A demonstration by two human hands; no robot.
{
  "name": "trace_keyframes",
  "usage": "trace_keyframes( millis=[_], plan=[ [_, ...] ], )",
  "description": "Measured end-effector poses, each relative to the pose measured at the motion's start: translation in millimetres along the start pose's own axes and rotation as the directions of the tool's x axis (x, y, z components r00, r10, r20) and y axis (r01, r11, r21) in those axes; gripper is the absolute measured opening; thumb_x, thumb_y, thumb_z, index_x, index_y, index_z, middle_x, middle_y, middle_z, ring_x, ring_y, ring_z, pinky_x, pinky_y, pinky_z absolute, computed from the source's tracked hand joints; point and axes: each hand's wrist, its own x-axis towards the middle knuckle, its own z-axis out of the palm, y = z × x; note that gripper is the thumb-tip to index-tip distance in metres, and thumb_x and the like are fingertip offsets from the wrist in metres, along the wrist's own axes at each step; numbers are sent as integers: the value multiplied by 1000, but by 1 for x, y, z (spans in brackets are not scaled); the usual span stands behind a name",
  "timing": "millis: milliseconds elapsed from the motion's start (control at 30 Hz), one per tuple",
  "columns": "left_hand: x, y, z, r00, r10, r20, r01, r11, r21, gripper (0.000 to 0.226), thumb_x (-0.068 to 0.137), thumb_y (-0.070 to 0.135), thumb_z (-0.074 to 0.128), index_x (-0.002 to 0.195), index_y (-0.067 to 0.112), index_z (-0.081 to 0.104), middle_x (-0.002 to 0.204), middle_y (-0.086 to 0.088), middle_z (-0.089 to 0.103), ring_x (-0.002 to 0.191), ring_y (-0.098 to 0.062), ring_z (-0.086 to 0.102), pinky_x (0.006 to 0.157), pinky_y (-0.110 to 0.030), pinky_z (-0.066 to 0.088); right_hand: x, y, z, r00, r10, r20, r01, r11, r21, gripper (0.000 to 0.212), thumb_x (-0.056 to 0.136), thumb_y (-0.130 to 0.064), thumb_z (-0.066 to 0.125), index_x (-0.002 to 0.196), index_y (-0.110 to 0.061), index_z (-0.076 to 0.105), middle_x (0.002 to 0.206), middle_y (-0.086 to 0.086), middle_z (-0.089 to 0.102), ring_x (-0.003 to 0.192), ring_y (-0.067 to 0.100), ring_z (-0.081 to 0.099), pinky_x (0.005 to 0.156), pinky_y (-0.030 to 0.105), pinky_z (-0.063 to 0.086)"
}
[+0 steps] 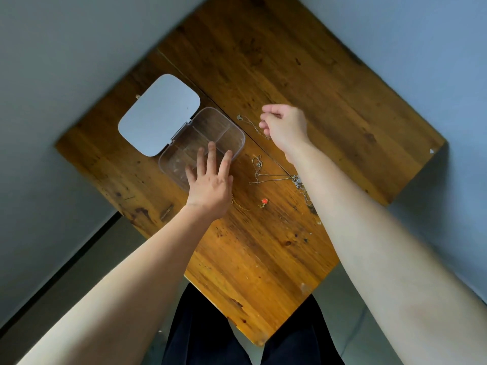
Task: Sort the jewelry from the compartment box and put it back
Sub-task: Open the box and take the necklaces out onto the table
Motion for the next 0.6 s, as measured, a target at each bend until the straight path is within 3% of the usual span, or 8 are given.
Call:
trace_keyframes(
  millis=[67,133,200,300,367,433,500,600],
  plan=[
    [0,0,0,1000,1,1,-1,1000,1,55,106,42,18,157,30,1,166,-8,-18,151,-35,-18,118,-62,-3,-2,4,0,1000,-22,16,23,997,-70,25,99,-13,57,120,-15,71,107,0,75,86,6,70,85,30,59],
    [0,-1,0,1000,3,2,-3,1000,-3,55,106,41,18,157,30,1,166,-9,-17,151,-35,-18,118,-63,-2,-8,15,-2,997,-7,76,23,978,-207,30,101,-10,52,128,-13,67,126,6,69,107,16,68,100,32,51],
    [1,0,0,1000,4,2,-4,1000,-2,55,106,41,19,157,30,1,166,-8,-17,151,-35,-18,118,-63,-2,-13,26,-6,993,11,114,26,949,-313,36,102,-6,48,134,-14,63,137,5,63,119,18,61,100,20,39],
    [0,0,0,1000,5,3,-5,1000,-3,55,106,41,19,157,30,2,166,-8,-17,151,-35,-18,119,-64,0,-21,34,-14,993,-5,121,42,952,-304,42,102,-5,43,138,-19,59,138,4,62,89,1,68,79,16,45],
    [-1,0,-2,1000,7,13,-7,1000,-5,56,106,43,21,157,30,2,166,-8,-16,151,-36,-17,119,-64,1,-28,34,-19,993,-22,114,53,958,-281,44,102,-4,41,140,-21,57,138,3,62,77,4,67,71,21,50],
    [-2,1,-5,999,8,33,-8,1000,-4,58,104,48,21,157,31,2,166,-9,-16,151,-36,-17,119,-64,0,-34,34,-23,993,-36,111,64,963,-263,45,102,-3,40,139,-21,57,141,1,60,99,10,67,89,32,56],
    [-2,2,-11,997,14,72,-12,1000,-29,61,103,54,21,157,33,1,166,-8,-18,151,-35,-18,118,-62,-3,-38,31,-23,993,-25,114,51,971,-234,44,101,-2,40,137,-20,59,140,-1,59,120,17,61,103,43,51],
    [-4,-4,-24,997,45,64,-40,996,-77,63,102,56,21,158,29,9,168,-8,-7,153,-32,-9,119,-59,-1,-41,25,-19,992,-4,126,31,977,-212,39,100,-6,43,130,-23,62,131,-3,63,114,17,63,99,47,53]
  ],
)
